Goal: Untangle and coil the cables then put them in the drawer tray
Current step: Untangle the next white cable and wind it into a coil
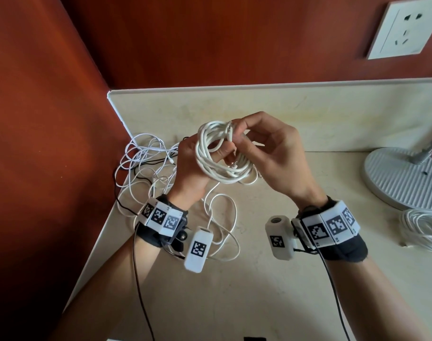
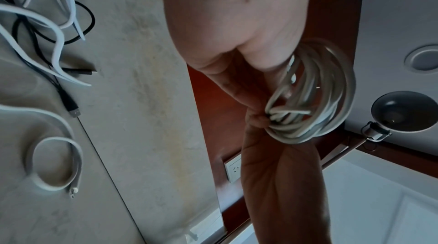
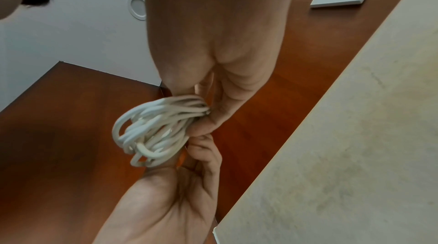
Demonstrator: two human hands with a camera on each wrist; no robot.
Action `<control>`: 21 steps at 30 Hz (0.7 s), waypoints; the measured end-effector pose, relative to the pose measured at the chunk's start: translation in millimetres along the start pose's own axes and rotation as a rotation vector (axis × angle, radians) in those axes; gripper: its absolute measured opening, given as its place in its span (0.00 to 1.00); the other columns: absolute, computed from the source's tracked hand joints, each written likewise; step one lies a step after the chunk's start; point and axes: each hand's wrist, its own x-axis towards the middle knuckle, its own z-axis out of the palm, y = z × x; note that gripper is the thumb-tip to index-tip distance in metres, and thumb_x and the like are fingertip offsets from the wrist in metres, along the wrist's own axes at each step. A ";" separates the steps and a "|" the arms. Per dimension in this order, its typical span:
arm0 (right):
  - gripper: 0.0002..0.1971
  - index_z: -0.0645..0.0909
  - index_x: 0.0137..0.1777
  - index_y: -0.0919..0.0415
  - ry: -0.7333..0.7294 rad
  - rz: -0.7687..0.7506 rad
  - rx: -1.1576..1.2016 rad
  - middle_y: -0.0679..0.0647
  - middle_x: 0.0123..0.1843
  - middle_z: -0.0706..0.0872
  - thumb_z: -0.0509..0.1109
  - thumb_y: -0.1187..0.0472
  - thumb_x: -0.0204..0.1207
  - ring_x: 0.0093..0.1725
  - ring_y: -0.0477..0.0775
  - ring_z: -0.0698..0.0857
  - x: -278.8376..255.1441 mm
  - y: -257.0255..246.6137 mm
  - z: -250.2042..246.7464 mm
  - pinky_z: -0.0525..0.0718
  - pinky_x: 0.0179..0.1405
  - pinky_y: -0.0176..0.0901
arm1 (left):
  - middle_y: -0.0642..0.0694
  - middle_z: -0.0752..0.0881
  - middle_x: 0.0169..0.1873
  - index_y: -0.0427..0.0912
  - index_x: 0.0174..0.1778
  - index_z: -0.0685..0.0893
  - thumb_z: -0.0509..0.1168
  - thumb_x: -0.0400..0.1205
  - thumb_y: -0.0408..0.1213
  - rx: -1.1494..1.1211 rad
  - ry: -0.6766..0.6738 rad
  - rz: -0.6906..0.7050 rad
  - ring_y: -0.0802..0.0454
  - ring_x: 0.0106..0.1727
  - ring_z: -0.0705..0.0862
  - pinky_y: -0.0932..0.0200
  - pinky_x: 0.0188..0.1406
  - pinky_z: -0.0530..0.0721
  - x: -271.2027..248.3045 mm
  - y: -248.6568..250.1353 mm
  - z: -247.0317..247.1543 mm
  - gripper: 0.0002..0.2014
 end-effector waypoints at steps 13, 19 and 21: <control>0.09 0.88 0.52 0.65 0.088 0.046 -0.065 0.56 0.44 0.94 0.80 0.60 0.80 0.33 0.54 0.90 1.3 -0.9 5.9 0.89 0.35 0.61 | 0.67 0.91 0.39 0.54 0.51 0.88 0.76 0.82 0.47 0.367 -0.056 0.119 0.67 0.44 0.90 0.70 0.47 0.83 4.8 23.7 -7.9 0.06; 0.09 0.88 0.51 0.66 0.206 0.079 -0.117 0.55 0.45 0.93 0.80 0.59 0.81 0.35 0.64 0.89 -1.6 9.7 -4.1 0.88 0.34 0.64 | 0.52 0.93 0.48 0.42 0.58 0.88 0.77 0.79 0.27 0.512 -0.245 0.052 0.54 0.48 0.92 0.50 0.48 0.90 18.4 22.5 -32.1 0.14; 0.08 0.88 0.50 0.62 0.228 0.092 -0.204 0.54 0.42 0.92 0.80 0.58 0.81 0.33 0.62 0.88 -2.1 14.9 -11.9 0.86 0.31 0.62 | 0.46 0.91 0.47 0.36 0.56 0.86 0.65 0.85 0.23 0.475 -0.051 0.139 0.48 0.44 0.92 0.41 0.44 0.90 17.8 26.7 -41.7 0.08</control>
